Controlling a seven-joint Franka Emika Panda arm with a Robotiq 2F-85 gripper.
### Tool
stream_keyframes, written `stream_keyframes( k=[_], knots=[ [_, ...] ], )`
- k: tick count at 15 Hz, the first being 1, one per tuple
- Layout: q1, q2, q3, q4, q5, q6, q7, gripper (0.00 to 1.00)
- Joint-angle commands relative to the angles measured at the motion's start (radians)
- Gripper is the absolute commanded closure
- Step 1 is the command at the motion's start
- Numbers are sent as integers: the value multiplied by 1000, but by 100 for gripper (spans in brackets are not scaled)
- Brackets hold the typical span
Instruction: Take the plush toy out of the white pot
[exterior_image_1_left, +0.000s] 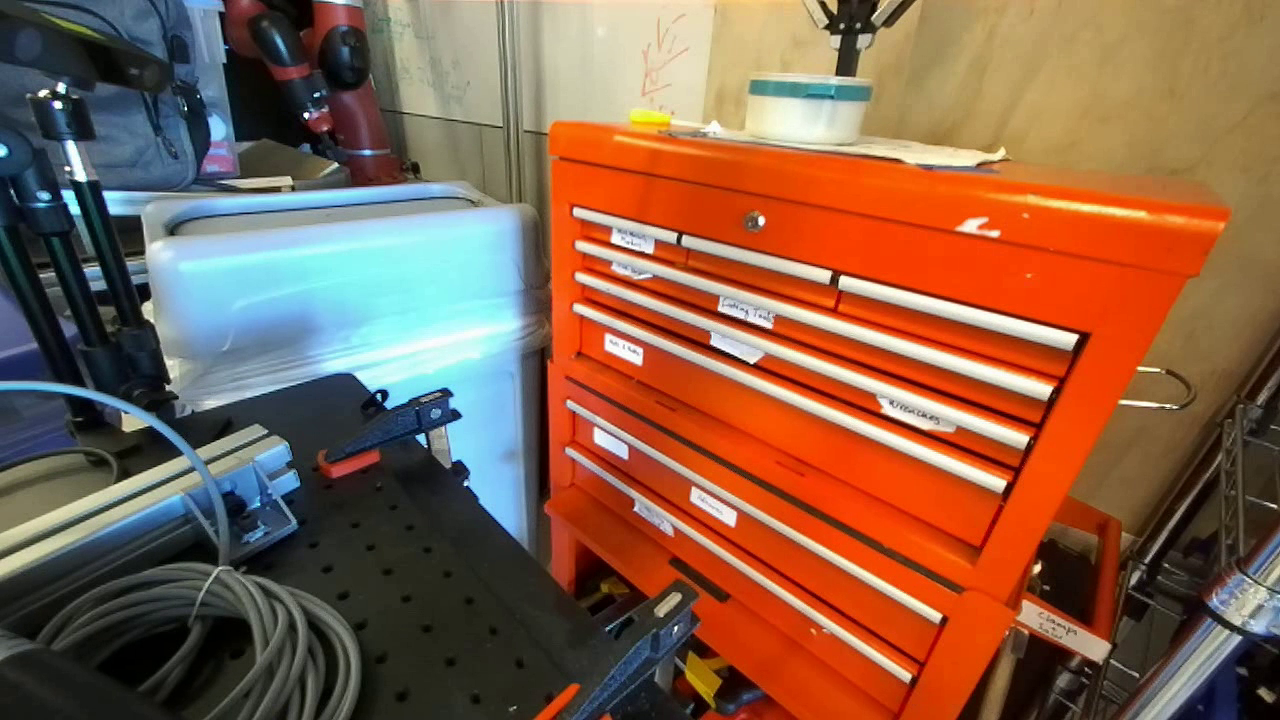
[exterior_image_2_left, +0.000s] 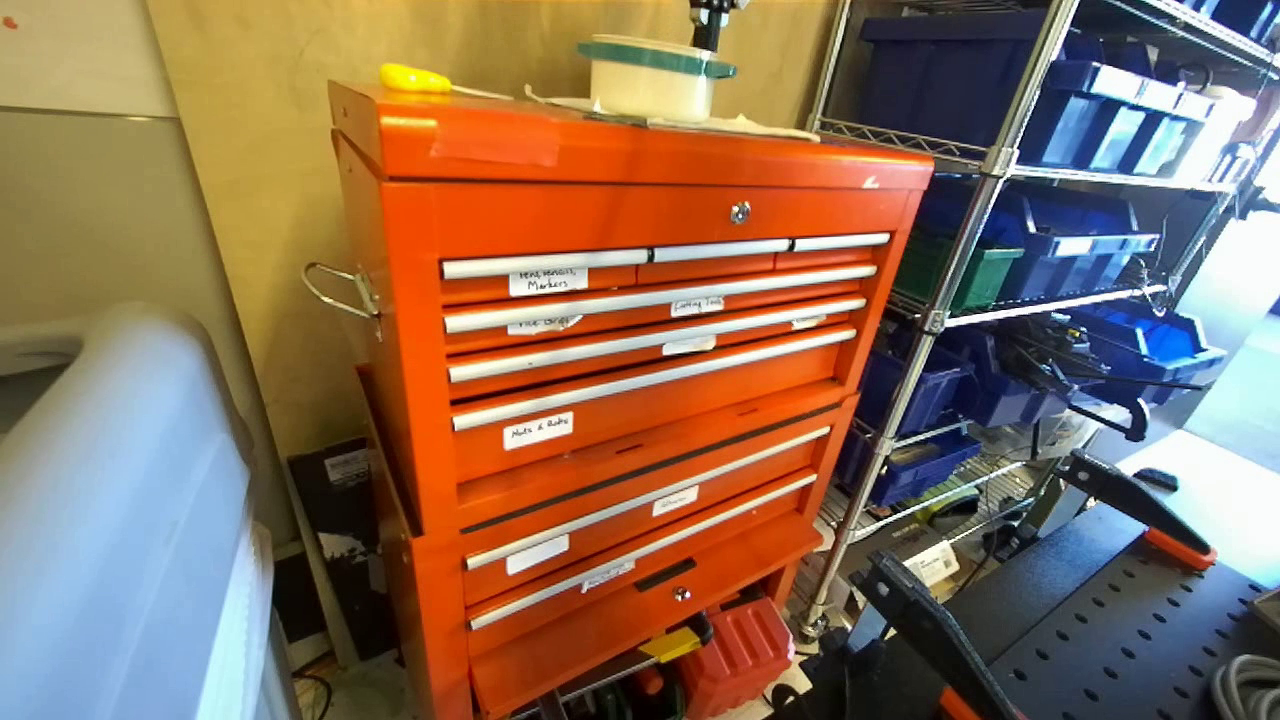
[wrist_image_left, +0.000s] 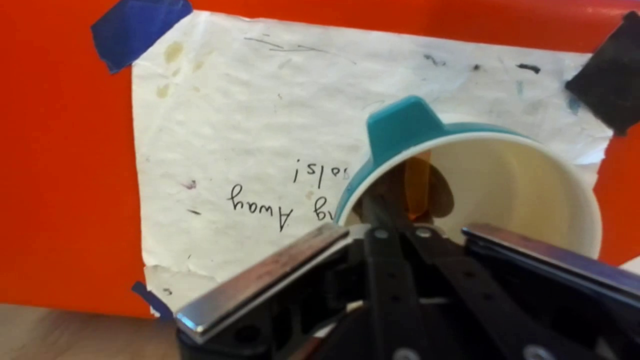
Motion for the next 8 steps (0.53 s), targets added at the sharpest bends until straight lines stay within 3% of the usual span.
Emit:
stream_keyframes(
  k=[1,8],
  knots=[
    [-38,-20,18,57,65,-20,-39,100],
    [-125,-87,7,68,184,3,-24,100]
  ],
)
